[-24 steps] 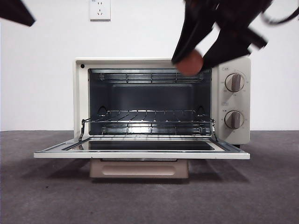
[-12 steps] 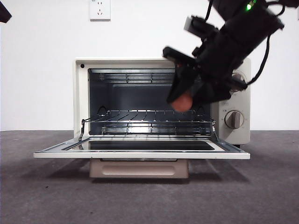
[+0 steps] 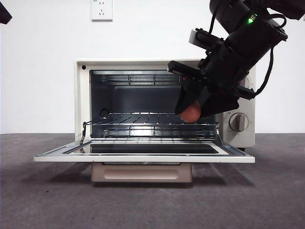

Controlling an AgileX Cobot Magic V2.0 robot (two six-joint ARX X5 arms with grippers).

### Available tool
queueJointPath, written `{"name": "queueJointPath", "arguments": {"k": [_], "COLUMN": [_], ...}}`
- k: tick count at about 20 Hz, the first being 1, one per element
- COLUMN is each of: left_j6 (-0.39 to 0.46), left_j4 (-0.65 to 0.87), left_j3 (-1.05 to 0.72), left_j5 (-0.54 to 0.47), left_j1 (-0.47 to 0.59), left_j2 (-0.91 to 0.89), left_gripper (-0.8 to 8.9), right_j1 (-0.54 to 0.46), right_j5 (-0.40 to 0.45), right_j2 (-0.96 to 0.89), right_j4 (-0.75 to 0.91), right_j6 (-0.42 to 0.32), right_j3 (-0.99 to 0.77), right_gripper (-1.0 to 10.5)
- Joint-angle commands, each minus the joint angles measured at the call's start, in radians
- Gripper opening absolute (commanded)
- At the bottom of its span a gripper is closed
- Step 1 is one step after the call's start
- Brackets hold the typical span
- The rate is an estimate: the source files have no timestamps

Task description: Eggoven

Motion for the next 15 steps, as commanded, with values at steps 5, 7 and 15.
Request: {"name": "queueJointPath", "arguments": {"k": [5,7,15], "left_j6": [-0.001,-0.002,-0.001], "left_j4": [0.011,0.011,0.011], "left_j3": [0.007,0.007,0.007], "left_j5": [0.005,0.005,0.005], "left_j1": [-0.001,-0.001,-0.001], "left_j2": [0.004,0.004,0.004], "left_gripper": [0.06,0.06,0.06], "right_j1": [0.006,0.006,0.006], "right_j5": [-0.011,-0.010,-0.011], "right_j2": [0.015,0.015,0.010], "right_j4": [0.003,0.006,0.014], "right_j6": [0.013,0.016,0.018], "right_j3": [0.010,0.010,0.022], "right_gripper": [2.3,2.3,3.1]}}
